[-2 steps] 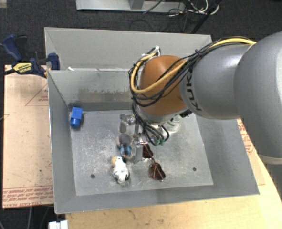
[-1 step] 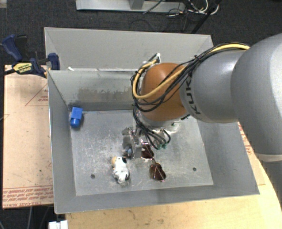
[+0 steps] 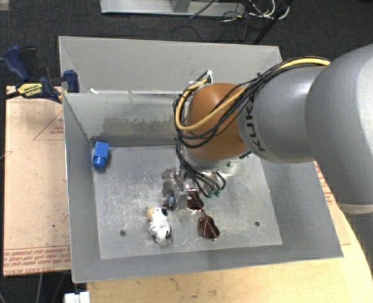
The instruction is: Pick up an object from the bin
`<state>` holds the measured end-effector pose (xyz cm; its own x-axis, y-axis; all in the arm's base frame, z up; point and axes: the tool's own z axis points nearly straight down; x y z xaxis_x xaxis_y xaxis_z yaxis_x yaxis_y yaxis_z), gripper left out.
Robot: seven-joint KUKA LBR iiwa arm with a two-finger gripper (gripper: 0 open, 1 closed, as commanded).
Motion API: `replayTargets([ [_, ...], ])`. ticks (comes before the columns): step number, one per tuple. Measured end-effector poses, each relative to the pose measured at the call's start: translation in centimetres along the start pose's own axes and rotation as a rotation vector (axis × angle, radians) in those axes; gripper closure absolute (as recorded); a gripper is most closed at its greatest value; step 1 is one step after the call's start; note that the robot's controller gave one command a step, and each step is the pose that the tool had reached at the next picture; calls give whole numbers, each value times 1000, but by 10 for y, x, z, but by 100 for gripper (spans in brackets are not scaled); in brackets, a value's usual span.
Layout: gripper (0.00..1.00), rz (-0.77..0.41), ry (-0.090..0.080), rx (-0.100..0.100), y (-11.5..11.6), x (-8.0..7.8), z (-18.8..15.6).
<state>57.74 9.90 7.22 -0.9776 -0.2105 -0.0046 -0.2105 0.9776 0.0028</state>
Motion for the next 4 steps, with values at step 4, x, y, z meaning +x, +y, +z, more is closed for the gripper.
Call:
replayTargets([
  [4, 100, 1, 0, 2, 0, 0, -57],
])
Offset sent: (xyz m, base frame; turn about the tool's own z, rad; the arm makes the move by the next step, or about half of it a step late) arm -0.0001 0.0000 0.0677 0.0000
